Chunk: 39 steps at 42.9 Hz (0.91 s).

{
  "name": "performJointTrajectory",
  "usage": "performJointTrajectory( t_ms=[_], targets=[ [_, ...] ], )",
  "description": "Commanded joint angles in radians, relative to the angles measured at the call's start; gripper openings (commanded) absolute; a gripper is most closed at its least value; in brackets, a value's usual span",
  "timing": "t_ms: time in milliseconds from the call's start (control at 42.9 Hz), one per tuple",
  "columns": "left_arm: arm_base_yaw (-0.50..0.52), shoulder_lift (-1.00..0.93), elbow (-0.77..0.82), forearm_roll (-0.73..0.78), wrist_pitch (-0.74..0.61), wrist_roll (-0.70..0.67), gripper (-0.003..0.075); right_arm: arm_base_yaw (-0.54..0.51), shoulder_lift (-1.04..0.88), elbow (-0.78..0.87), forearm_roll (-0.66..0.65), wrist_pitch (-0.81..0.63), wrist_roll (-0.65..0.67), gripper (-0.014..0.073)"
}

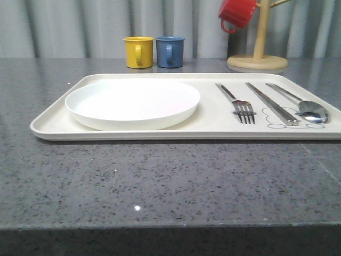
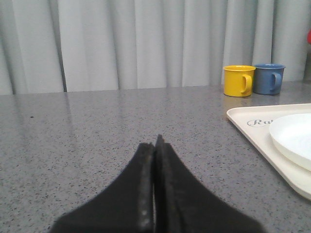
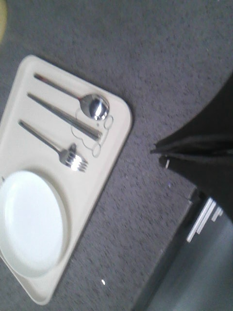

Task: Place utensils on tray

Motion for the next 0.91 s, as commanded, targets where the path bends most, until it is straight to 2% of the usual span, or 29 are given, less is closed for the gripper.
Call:
performJointTrajectory(
  t_ms=[0, 140, 257, 443, 537, 887],
  targets=[
    [0.005, -0.021, 0.013, -0.009, -0.081, 0.001, -0.002, -0.07, -0.05, 0.099, -0.047, -0.241, -0.009, -0.0118],
    [0.005, -0.021, 0.013, -0.009, -0.081, 0.001, -0.002, -0.18, -0.176, 0.335, -0.041, -0.548, -0.009, -0.0118],
    [0.005, -0.021, 0.013, -0.009, -0.081, 0.001, -0.002, -0.237, -0.272, 0.53, -0.041, -0.747, -0.008, -0.0118],
    [0.005, -0.021, 0.013, -0.009, -0.081, 0.001, -0.002, -0.282, -0.378, 0.738, -0.011, -0.982, -0.008, -0.0118],
    [0.005, -0.021, 0.013, -0.009, -0.081, 0.001, -0.002, -0.308, -0.395, 0.797, 0.007, -1.059, -0.008, -0.0118],
    [0.005, -0.021, 0.013, -0.009, -0.081, 0.001, -0.002, -0.324, -0.395, 0.795, 0.037, -1.047, -0.008, -0.0118]
  ],
)
